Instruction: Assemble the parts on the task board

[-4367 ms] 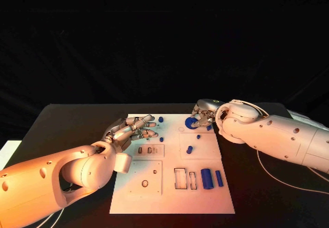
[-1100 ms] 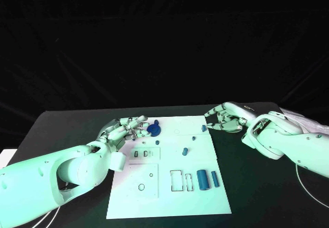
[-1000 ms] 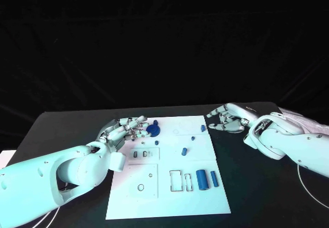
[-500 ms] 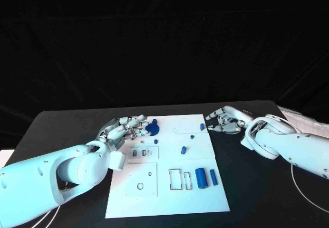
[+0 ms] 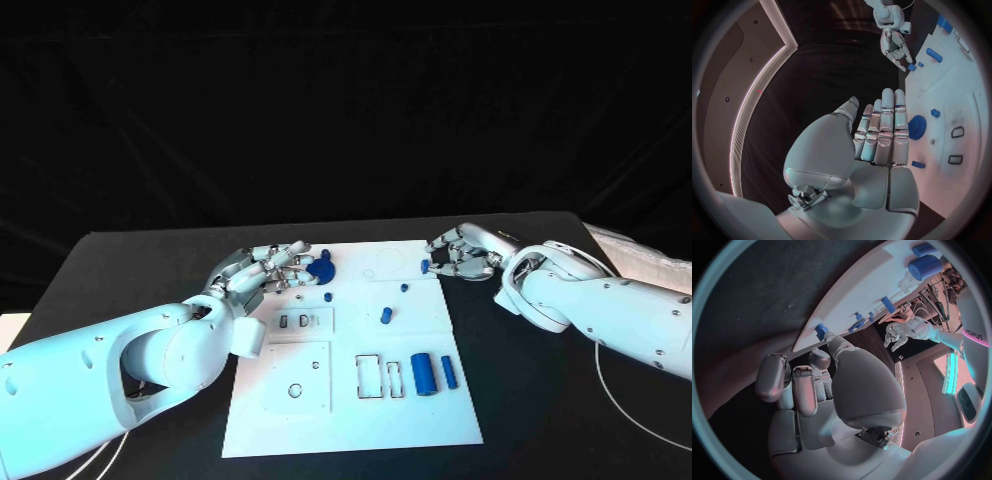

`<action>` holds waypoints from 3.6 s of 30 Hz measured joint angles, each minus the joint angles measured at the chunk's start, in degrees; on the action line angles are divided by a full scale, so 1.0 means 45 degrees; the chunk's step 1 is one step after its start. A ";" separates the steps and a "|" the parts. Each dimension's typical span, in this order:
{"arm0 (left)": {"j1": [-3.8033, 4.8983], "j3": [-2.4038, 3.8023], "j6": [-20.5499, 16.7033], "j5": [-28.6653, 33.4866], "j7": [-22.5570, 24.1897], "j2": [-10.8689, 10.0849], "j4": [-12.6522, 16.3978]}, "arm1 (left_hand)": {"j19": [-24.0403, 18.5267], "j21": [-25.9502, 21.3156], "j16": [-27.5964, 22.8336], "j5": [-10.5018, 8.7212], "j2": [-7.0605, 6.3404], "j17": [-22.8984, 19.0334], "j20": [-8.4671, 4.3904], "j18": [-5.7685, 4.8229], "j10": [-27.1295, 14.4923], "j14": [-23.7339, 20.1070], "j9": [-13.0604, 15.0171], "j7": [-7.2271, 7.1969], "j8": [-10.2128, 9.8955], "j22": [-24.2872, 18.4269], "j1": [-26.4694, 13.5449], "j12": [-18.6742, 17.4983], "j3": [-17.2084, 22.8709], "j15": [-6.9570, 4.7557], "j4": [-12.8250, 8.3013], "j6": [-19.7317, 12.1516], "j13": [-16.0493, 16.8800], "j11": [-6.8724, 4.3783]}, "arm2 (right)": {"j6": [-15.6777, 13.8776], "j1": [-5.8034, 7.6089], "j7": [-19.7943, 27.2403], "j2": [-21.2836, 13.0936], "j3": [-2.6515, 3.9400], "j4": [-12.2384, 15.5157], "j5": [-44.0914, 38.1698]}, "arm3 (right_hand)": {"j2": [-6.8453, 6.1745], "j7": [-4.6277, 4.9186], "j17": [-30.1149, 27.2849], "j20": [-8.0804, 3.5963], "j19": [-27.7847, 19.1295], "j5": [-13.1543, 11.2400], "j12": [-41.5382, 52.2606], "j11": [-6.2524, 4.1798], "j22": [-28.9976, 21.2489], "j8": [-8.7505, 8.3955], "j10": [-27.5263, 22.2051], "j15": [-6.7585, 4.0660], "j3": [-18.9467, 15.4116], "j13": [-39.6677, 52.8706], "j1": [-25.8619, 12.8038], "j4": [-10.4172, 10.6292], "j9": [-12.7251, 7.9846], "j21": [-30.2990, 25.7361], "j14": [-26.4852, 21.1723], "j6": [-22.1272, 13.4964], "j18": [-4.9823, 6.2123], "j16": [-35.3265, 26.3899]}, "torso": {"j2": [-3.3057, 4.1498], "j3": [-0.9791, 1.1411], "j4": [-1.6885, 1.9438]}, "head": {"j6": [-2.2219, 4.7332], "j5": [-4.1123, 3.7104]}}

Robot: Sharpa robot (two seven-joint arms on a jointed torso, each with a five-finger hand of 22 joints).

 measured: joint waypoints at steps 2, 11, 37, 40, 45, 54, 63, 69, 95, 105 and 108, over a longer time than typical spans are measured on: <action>0.0000 0.0000 0.0003 0.0001 0.0000 0.0003 -0.0001 | 0.0000 0.0000 0.0000 0.0000 0.0000 0.0000 0.0000 0.0000 0.0000 0.0000 0.0000 0.0000 0.0000 0.0000 0.0000 0.0000 0.0000 0.0000 0.0000 0.0000 0.0000 0.0000 | 0.0037 -0.0016 -0.0039 0.0035 0.0000 -0.0021 0.0002 | 0.0000 -0.0024 0.0000 0.0000 0.0000 -0.0022 0.0000 0.0000 0.0000 0.0000 0.0000 0.0000 0.0000 0.0010 0.0000 0.0000 0.0000 0.0000 0.0000 0.0076 0.0000 0.0000 | 0.0000 0.0001 -0.0005 | -0.0024 0.0016; -0.0001 0.0001 0.0019 0.0003 -0.0005 0.0008 -0.0008 | 0.0000 0.0000 0.0000 0.0000 0.0000 0.0000 0.0000 0.0001 0.0000 0.0000 0.0000 0.0000 0.0000 0.0000 0.0000 0.0000 0.0000 0.0000 0.0000 0.0000 0.0000 0.0000 | 0.0258 -0.0101 -0.0211 0.0105 -0.0002 -0.0078 0.0007 | 0.0000 -0.0025 -0.0001 0.0000 0.0000 -0.0086 0.0053 0.0000 -0.0001 0.0000 0.0001 0.0000 0.0000 0.0028 0.0000 0.0001 0.0001 0.0000 0.0000 0.0161 0.0000 0.0000 | -0.0007 -0.0004 -0.0016 | -0.0103 0.0089; -0.0002 -0.0001 0.0042 0.0011 -0.0018 0.0027 -0.0080 | 0.0000 0.0000 0.0000 0.0000 0.0000 0.0000 0.0000 0.0000 0.0000 0.0000 0.0000 0.0000 0.0000 0.0000 0.0000 0.0000 0.0000 0.0000 0.0000 0.0000 -0.0012 0.0000 | 0.0564 -0.0170 -0.0328 0.0574 0.0000 -0.0409 0.0015 | 0.0075 -0.0096 0.0009 0.0001 -0.0001 -0.0136 0.0201 -0.0066 0.0014 0.0099 0.0118 -0.0079 0.0033 0.0179 0.0024 -0.0031 0.0044 0.0000 -0.0015 0.0461 0.0001 -0.0001 | -0.0009 0.0001 -0.0012 | -0.0170 0.0183; -0.0002 0.0000 0.0044 0.0012 -0.0020 0.0032 -0.0080 | 0.0000 0.0000 0.0000 0.0000 0.0000 0.0000 0.0000 0.0001 0.0000 0.0000 0.0000 0.0000 0.0000 0.0000 0.0000 0.0000 0.0000 0.0000 0.0000 0.0000 -0.0012 0.0000 | 0.0571 -0.0173 -0.0341 0.0583 0.0000 -0.0414 0.0015 | 0.0201 -0.0117 0.0008 0.0000 -0.0001 -0.0136 0.0277 -0.0106 0.0019 0.0199 0.0178 -0.0097 0.0077 0.0227 0.0042 -0.0076 0.0065 0.0000 0.0003 0.0639 0.0001 -0.0001 | -0.0012 -0.0002 -0.0012 | -0.0171 0.0182; -0.0002 0.0000 0.0049 0.0012 -0.0025 0.0036 -0.0080 | 0.0000 0.0000 0.0000 0.0000 0.0000 0.0000 0.0000 0.0001 0.0000 0.0000 0.0000 0.0000 0.0000 0.0000 0.0000 0.0000 0.0000 0.0000 0.0000 0.0000 -0.0012 0.0000 | 0.0574 -0.0172 -0.0370 0.0583 0.0000 -0.0434 0.0016 | 0.0273 -0.0216 0.0007 0.0000 -0.0001 -0.0268 0.0395 -0.0195 0.0040 0.0348 0.0310 -0.0163 0.0157 0.0347 0.0095 -0.0156 0.0114 -0.0001 -0.0018 0.0993 0.0001 -0.0001 | -0.0021 -0.0004 -0.0011 | -0.0162 0.0167; -0.0002 0.0004 0.0054 0.0012 -0.0036 0.0030 -0.0079 | 0.0000 0.0000 0.0000 0.0000 0.0000 0.0000 0.0000 0.0000 0.0000 0.0000 0.0000 0.0000 0.0000 0.0000 0.0000 0.0000 0.0000 0.0000 0.0000 0.0000 -0.0011 0.0000 | 0.0456 -0.0151 -0.0374 0.0592 0.0022 -0.0454 0.0067 | 0.0598 -0.0434 0.0006 -0.0209 0.0019 -0.1398 0.0644 -0.0384 0.0039 0.0728 0.0572 -0.0372 0.0460 0.0561 0.0213 -0.0386 0.0282 -0.0001 0.0000 0.1620 -0.0001 -0.0002 | -0.0020 0.0000 -0.0016 | -0.0148 0.0165; -0.0002 -0.0001 0.0056 0.0012 -0.0057 0.0029 -0.0079 | 0.0000 0.0000 -0.0038 0.0000 0.0000 0.0000 0.0000 0.0000 -0.0035 0.0000 0.0000 0.0000 0.0000 0.0000 0.0000 0.0000 0.0000 0.0000 0.0000 0.0000 -0.0011 0.0035 | -0.0027 -0.0177 -0.0156 0.0587 -0.0005 -0.0188 0.0473 | 0.0768 -0.0457 0.0005 -0.0299 0.0018 -0.1525 0.0645 -0.0476 0.0058 0.0937 0.0667 -0.0461 0.0525 0.0532 0.0211 -0.0455 0.0297 0.0053 0.0000 0.1647 -0.0001 -0.0002 | -0.0020 0.0006 -0.0016 | -0.0114 0.0155; -0.0002 0.0000 0.0064 0.0013 -0.0071 0.0026 -0.0120 | 0.0000 0.0000 -0.0055 0.0000 0.0000 0.0000 0.0000 0.0001 -0.0048 0.0000 0.0000 0.0000 0.0000 0.0000 0.0000 0.0000 0.0000 0.0000 0.0000 0.0000 -0.0022 0.0047 | -0.0497 -0.0019 -0.0201 0.0502 0.0024 0.0653 0.0838 | 0.0916 -0.0458 0.0004 -0.0345 -0.0027 -0.1552 -0.0141 -0.0508 -0.0009 0.0936 0.0366 -0.0461 0.0630 -0.0126 0.0129 -0.0490 0.0297 0.0053 0.0001 0.1647 0.0000 -0.0002 | -0.0031 -0.0012 -0.0005 | -0.0081 0.0188; -0.0009 -0.0002 0.0142 0.0079 0.0099 0.0230 -0.1653 | -0.0051 0.0000 -0.0094 0.0000 0.0000 -0.0007 0.0051 0.0001 -0.0094 -0.0026 0.0000 0.0000 0.0000 0.0000 0.0000 0.0000 0.0074 0.0026 -0.0074 0.0000 -0.0029 0.0000 | -0.0332 -0.0121 -0.4024 0.3326 -0.0154 0.2461 -0.0282 | 0.1049 -0.0465 0.0001 -0.0383 0.0014 -0.0670 -0.1040 -0.0595 -0.0119 0.0640 0.0307 -0.0515 0.1021 -0.0758 -0.0002 -0.0770 0.0296 -0.0007 -0.0033 0.1639 0.0001 -0.0222 | -0.0420 -0.0317 0.0171 | -0.0382 0.0907; -0.0011 -0.0002 0.0094 0.0104 0.0117 0.0243 -0.1607 | -0.0662 -0.0342 -0.0931 0.0000 0.0000 -0.0293 0.0249 0.0000 -0.0299 -0.0703 0.0000 0.0135 0.0000 -0.0188 0.0000 0.0000 0.0353 0.0290 -0.0210 -0.0138 -0.0101 0.0206 | 0.0011 -0.0570 -0.4721 0.4147 -0.0342 0.2147 -0.1340 | 0.0917 -0.0462 0.0000 -0.0413 0.0043 -0.0651 -0.0759 -0.0594 -0.0028 0.0641 0.0552 -0.0550 0.1021 -0.0475 -0.0131 -0.0773 0.0296 -0.0006 0.0002 0.1643 0.0001 -0.0223 | -0.0482 -0.0430 0.0179 | -0.0548 0.1125; -0.0011 -0.0002 0.0085 0.0115 0.0120 0.0240 -0.1557 | -0.0661 -0.0342 -0.0939 0.0000 0.0000 -0.0293 0.0249 0.0001 -0.0318 -0.0703 0.0000 0.0135 0.0000 -0.0188 0.0000 0.0000 0.0353 0.0290 -0.0210 -0.0138 -0.0101 0.0187 | 0.0133 -0.0658 -0.4802 0.4295 -0.0356 0.2108 -0.1551 | 0.0904 -0.0462 0.0000 -0.0412 0.0043 -0.0651 -0.0759 -0.0591 -0.0028 0.0642 0.0554 -0.0550 0.1020 -0.0477 -0.0144 -0.0773 0.0296 -0.0006 0.0002 0.1645 0.0001 -0.0223 | -0.0482 -0.0438 0.0179 | -0.0587 0.1162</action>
